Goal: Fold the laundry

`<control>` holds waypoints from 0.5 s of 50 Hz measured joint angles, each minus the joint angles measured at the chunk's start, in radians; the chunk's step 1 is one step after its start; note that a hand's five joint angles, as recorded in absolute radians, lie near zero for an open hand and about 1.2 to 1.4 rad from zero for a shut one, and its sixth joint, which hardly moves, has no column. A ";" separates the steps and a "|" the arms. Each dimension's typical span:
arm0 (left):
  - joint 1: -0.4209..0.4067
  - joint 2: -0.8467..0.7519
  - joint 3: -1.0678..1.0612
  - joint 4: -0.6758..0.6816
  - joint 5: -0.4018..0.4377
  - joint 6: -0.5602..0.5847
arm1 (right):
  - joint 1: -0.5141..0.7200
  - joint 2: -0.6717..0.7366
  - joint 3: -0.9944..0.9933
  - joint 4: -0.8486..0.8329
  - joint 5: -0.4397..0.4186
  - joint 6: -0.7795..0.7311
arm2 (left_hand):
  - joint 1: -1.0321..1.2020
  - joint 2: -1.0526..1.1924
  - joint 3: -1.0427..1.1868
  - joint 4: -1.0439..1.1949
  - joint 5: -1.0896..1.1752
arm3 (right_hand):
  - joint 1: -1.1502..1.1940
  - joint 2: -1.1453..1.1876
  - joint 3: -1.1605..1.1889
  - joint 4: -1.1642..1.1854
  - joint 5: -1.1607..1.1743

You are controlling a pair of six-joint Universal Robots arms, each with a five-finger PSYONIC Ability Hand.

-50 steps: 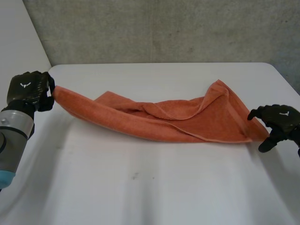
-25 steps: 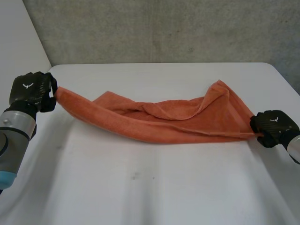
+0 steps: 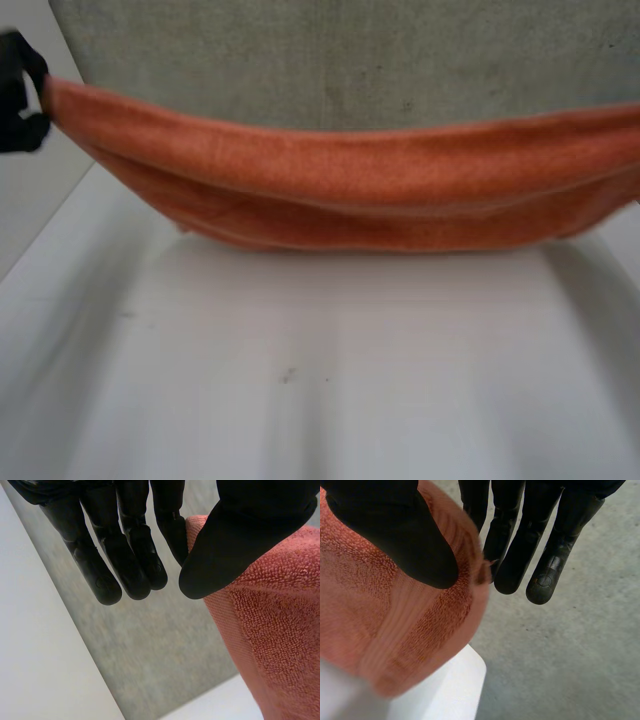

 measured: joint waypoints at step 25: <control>-0.042 -0.606 0.340 -0.292 -0.083 0.252 | 0.208 0.548 -0.221 0.203 0.282 -0.244 | 0.000 0.000 0.000 0.000 0.000 | 0.000 0.000 0.000 0.000 0.002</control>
